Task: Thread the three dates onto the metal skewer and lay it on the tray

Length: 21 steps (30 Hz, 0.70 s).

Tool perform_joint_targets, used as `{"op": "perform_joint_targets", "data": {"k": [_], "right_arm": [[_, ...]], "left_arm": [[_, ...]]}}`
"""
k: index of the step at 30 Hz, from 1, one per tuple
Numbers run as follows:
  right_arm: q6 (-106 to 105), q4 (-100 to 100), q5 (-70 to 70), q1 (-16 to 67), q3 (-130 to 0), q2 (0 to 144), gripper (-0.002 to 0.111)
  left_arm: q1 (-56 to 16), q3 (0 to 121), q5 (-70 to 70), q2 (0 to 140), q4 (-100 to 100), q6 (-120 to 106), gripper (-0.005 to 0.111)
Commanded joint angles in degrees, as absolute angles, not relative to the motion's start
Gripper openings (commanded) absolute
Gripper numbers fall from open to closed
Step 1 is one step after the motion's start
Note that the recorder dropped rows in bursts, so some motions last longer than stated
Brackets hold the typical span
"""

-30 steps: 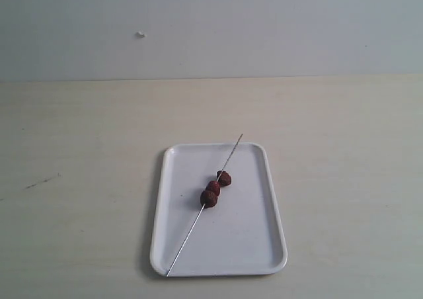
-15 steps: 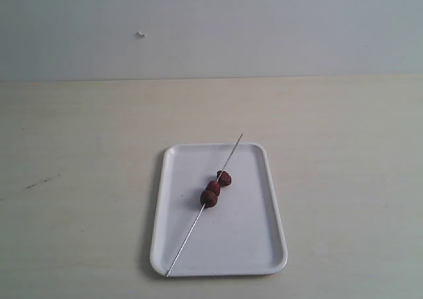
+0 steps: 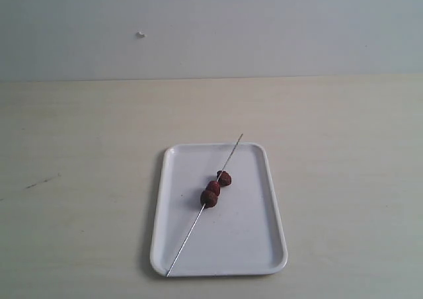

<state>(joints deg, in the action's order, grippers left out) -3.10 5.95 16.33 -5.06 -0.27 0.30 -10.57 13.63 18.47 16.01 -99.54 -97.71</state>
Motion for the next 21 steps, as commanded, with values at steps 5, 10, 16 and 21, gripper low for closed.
{"op": "perform_joint_targets", "data": {"k": [5, 10, 16, 21], "right_arm": [[-3.0, 5.8, 16.2, -5.4, 0.0, 0.0, 0.0], [-3.0, 5.8, 16.2, -5.4, 0.0, 0.0, 0.0], [-3.0, 5.8, 16.2, -5.4, 0.0, 0.0, 0.0], [-3.0, 5.8, 16.2, -5.4, 0.0, 0.0, 0.0]], "left_arm": [[-5.3, 13.4, 15.4, 11.3, -96.6, -99.8, 0.0], [-3.1, 13.4, 9.2, 9.4, -96.6, -91.1, 0.0], [-3.1, 13.4, 5.6, 9.4, -96.6, -91.2, 0.0], [0.6, 9.6, 6.1, 8.3, -60.4, -55.0, 0.0]]}}
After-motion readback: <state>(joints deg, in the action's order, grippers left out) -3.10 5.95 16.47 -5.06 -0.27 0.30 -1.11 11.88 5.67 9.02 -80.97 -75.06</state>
